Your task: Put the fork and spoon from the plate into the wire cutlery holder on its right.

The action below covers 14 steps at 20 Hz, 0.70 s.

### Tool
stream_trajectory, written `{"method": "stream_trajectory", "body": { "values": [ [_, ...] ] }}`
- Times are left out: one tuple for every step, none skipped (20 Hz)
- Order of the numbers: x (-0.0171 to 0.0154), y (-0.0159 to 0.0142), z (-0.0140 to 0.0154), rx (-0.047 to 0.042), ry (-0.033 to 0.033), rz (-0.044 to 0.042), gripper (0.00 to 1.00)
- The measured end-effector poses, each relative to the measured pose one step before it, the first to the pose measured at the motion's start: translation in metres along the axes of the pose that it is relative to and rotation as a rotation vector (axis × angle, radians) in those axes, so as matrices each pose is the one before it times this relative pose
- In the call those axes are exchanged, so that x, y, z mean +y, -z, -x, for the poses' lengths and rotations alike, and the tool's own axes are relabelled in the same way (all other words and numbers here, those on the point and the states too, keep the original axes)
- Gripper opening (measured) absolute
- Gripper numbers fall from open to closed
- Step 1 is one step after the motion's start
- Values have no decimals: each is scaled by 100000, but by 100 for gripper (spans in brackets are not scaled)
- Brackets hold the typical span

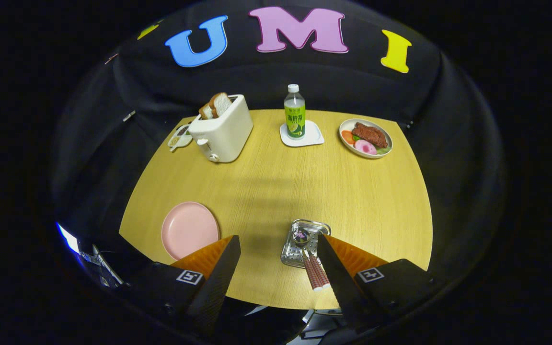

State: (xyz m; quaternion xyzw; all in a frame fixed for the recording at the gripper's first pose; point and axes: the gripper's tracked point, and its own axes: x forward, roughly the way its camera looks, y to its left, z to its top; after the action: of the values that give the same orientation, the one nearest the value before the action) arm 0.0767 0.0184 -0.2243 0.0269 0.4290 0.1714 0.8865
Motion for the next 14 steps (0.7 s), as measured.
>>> {"method": "stream_trajectory", "body": {
  "values": [
    [33, -514, 597, -4162, 1206, 286, 100],
    [262, -206, 557, -4305, 932, -480, 100],
    [196, -233, 477, -4435, 382, -1057, 100],
    [57, -285, 258, -4713, 444, -1078, 100],
    [103, -419, 371, -4226, 473, -318, 100],
    [34, -361, 725, -3894, 1136, 411, 100],
    [-97, -497, 530, -4021, 1207, 778, 100],
    [83, -454, 571, -3731, 998, 1223, 100],
    [-256, -679, 863, -2431, 887, 1305, 100],
    [212, -551, 739, -2654, 616, 1554, 99],
    [88, -474, 555, -2417, 713, 991, 100],
    [372, -393, 827, -2744, 146, 610, 100],
    [451, -456, 730, -2674, -215, 313, 100],
    [369, -124, 539, -1876, 14, 516, 100]
  ]
}}
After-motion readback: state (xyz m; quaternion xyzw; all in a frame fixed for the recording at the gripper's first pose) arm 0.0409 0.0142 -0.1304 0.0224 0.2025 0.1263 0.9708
